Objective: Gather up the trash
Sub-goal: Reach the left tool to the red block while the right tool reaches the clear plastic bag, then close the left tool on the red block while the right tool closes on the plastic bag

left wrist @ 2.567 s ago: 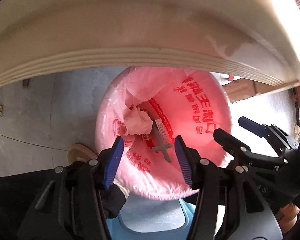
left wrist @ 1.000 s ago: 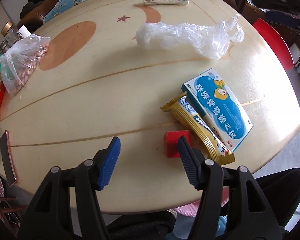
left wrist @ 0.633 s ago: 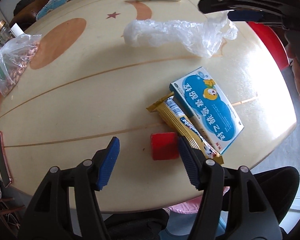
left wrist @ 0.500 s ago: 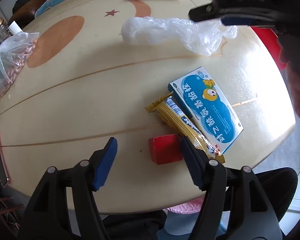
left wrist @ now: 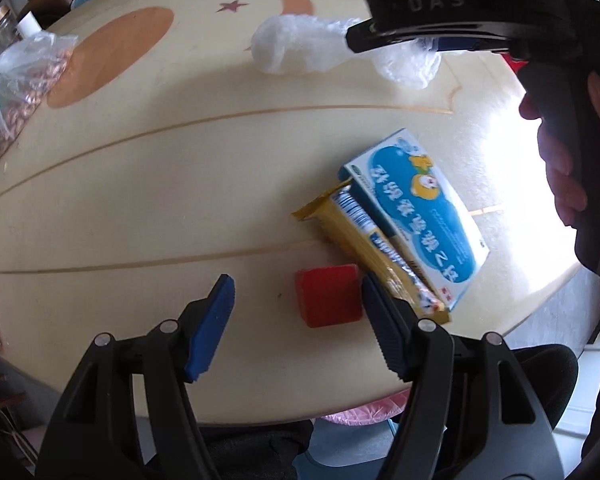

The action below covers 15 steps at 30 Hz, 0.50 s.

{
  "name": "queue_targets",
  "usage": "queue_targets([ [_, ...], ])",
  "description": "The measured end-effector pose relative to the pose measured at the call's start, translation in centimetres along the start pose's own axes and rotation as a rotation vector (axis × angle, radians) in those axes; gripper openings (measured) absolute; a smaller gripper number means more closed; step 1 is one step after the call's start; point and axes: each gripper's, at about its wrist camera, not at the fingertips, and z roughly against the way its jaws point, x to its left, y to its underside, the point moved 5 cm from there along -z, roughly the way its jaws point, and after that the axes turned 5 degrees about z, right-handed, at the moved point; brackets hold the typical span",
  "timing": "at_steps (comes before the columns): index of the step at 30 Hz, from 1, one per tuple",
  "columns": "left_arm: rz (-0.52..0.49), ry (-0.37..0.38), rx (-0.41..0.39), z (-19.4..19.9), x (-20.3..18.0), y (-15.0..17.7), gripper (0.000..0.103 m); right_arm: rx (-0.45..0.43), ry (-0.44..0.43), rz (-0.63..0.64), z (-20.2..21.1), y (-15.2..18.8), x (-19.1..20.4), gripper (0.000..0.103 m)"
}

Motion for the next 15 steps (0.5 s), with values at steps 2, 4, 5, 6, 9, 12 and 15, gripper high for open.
queue_targets([
  [2,0.003,0.007,0.003,-0.2,0.2,0.1,0.065,0.0,0.001,-0.002,-0.3,-0.1,0.0,0.076],
  [4,-0.001,-0.007,0.007,-0.5,-0.1,0.4,0.065,0.005,0.006,-0.01,-0.7,-0.3,-0.1,0.076],
  [5,-0.003,-0.011,0.008,-0.6,-0.2,0.4,0.065,0.009,0.006,-0.013,-0.9,-0.4,-0.1,0.076],
  [6,-0.003,-0.012,0.013,-0.8,-0.2,0.5,0.065,0.011,0.008,-0.014,-1.1,-0.5,-0.1,0.076],
  [9,0.008,0.007,0.027,-1.3,0.0,0.6,0.065,0.016,0.024,-0.004,-1.5,-0.9,-0.1,0.076],
  [12,0.02,0.009,0.027,-1.5,0.2,0.6,0.065,0.022,0.044,-0.003,-2.1,-1.3,0.0,0.076],
  [15,0.018,0.004,0.021,-1.5,0.2,0.6,0.065,0.027,0.062,0.006,-2.7,-1.4,0.1,0.074],
])
